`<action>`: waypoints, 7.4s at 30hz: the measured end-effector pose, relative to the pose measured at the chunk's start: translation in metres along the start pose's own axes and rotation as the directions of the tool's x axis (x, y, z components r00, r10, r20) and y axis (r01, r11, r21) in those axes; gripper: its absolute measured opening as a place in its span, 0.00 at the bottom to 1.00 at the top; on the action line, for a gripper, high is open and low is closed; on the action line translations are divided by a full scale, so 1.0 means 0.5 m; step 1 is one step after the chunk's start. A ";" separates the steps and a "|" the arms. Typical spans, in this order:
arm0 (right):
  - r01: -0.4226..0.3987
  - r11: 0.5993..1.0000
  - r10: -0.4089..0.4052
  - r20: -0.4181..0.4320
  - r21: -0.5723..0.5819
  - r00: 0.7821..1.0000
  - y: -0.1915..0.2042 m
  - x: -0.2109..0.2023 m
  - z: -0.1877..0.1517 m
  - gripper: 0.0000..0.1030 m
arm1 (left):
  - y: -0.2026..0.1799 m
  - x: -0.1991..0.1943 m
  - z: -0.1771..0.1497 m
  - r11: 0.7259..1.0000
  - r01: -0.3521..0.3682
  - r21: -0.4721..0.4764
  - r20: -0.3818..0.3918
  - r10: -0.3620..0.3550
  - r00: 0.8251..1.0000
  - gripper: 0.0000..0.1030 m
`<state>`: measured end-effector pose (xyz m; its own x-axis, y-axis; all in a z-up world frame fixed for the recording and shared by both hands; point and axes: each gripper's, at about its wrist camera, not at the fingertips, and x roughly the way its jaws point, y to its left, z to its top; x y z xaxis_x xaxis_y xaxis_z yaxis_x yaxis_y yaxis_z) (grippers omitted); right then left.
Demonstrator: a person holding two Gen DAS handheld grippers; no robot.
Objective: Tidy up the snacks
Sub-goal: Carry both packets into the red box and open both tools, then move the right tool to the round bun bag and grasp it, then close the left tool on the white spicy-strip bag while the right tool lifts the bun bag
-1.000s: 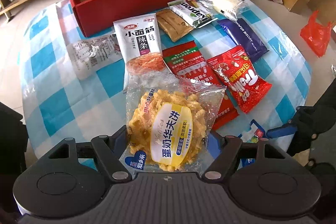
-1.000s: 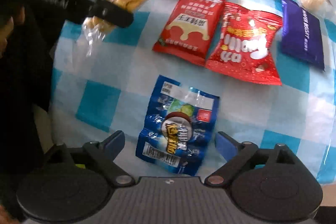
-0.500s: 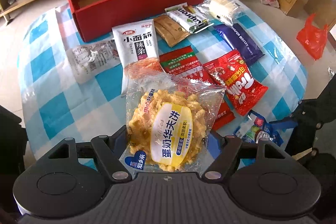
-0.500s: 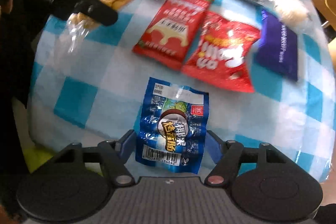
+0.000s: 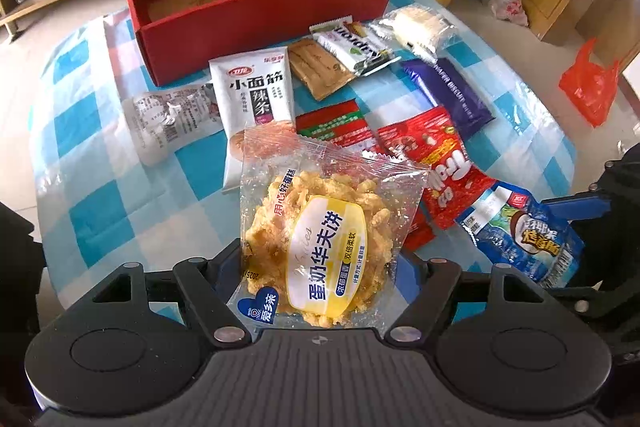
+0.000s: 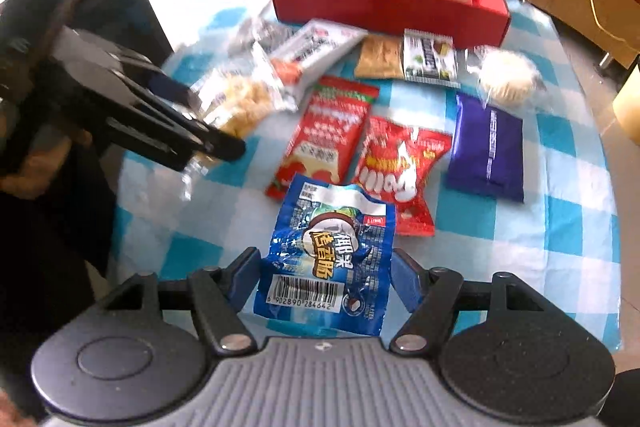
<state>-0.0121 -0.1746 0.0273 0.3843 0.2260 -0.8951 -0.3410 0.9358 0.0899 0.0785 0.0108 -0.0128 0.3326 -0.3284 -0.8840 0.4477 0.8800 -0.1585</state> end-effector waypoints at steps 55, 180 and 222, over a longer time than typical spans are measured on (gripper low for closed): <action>0.035 0.989 -0.068 0.236 0.142 0.969 -0.301 0.312 0.489 0.70 | 0.128 0.187 0.401 0.932 -0.293 -0.211 0.057 0.311 0.949 0.80; 0.173 0.969 -0.166 -0.049 0.176 0.985 -0.363 0.285 0.301 0.75 | 0.043 0.166 0.199 0.964 -0.175 -0.201 -0.161 0.144 0.976 0.98; 0.072 0.992 -0.072 0.000 0.104 0.997 -0.244 0.201 0.283 0.64 | 0.038 0.132 0.171 0.934 -0.277 -0.226 -0.176 0.240 0.955 0.73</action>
<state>0.1896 -0.2278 -0.0116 0.4081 0.1579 -0.8992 -0.2217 0.9726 0.0702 0.1801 -0.0234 -0.0363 0.2789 -0.0417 -0.9594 0.1380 0.9904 -0.0029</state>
